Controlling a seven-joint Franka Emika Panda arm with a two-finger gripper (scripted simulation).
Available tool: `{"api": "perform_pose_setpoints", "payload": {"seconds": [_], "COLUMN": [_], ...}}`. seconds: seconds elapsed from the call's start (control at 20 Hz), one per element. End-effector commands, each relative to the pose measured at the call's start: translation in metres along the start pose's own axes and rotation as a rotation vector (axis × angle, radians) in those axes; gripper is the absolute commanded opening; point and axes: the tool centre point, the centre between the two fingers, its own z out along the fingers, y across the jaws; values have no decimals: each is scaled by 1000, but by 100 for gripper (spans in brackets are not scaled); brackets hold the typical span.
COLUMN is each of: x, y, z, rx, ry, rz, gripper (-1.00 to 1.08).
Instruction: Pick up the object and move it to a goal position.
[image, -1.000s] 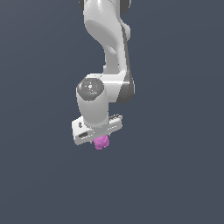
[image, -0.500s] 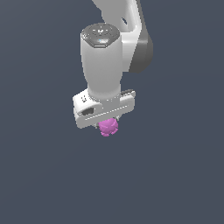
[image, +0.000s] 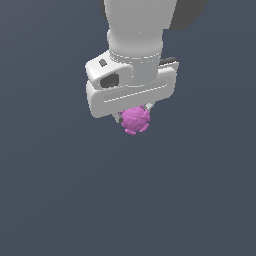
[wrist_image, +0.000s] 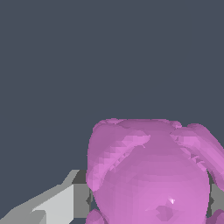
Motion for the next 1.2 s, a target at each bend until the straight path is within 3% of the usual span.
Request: {"api": "perform_pose_setpoints", "payload": {"seconds": [0.0,0.55,1.15], "x": [2,10,16], "y": [-7,-30,-39], "z": [-27,-110,-143], "rx": [1,1,1], "ry": [-1,0,0], "rz": [0,1,1], "gripper": [-100,-100,-100]}}
